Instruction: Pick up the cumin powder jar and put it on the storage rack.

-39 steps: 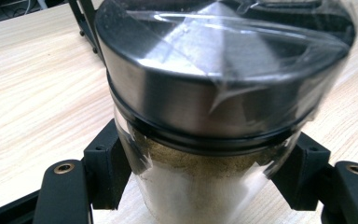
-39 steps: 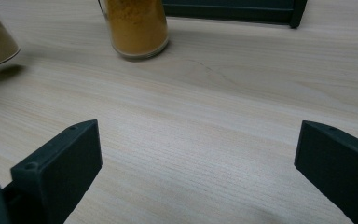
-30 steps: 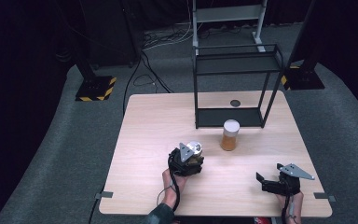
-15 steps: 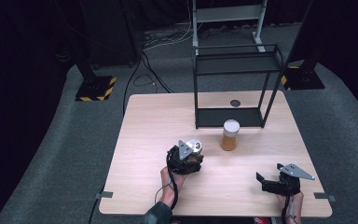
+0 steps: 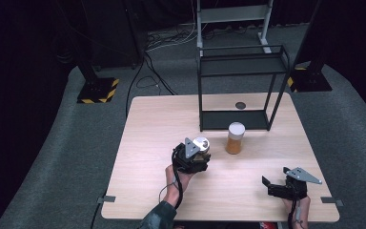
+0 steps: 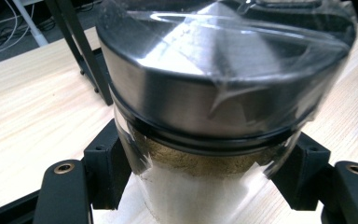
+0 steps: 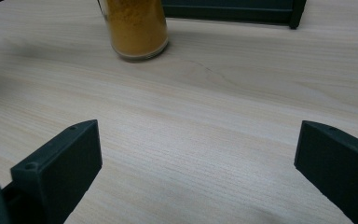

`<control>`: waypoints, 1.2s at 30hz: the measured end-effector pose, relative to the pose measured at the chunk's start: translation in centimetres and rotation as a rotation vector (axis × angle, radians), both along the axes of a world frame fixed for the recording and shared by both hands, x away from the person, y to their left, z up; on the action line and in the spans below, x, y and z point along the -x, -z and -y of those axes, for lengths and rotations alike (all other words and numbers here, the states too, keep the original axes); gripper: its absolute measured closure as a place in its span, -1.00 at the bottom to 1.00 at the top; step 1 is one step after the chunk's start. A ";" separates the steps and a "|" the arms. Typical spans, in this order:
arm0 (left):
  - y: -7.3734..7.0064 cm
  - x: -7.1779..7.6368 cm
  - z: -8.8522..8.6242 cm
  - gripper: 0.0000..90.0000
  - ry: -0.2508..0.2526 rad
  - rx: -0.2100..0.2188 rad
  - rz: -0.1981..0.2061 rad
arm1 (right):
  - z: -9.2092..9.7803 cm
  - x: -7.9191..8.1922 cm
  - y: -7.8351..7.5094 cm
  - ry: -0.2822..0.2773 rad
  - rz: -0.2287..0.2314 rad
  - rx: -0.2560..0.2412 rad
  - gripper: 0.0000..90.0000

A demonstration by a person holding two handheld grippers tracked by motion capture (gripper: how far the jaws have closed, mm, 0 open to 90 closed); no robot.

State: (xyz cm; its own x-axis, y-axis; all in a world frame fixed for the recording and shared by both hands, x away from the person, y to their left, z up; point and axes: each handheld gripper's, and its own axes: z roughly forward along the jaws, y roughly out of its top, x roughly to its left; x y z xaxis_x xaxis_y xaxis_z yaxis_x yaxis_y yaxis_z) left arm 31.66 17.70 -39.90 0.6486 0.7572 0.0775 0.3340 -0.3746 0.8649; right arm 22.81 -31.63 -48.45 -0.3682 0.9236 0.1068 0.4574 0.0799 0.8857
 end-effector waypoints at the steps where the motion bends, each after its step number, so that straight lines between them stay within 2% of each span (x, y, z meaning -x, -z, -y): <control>1: -0.1 0.0 0.1 -0.34 0.000 -0.003 0.002 | 0.0 0.0 0.0 0.001 0.000 0.000 -1.00; 18: -2.3 -1.7 0.3 -0.33 0.039 -0.004 -0.014 | 0.0 0.0 0.0 0.002 0.000 0.000 -1.00; 28: -3.9 -3.1 0.0 -0.33 0.067 0.018 -0.037 | 0.0 0.0 0.0 0.004 -0.001 -0.001 -1.00; 36: -4.7 -3.7 -0.2 -0.33 0.075 0.019 -0.036 | 0.0 0.0 0.0 0.004 -0.003 -0.001 -1.00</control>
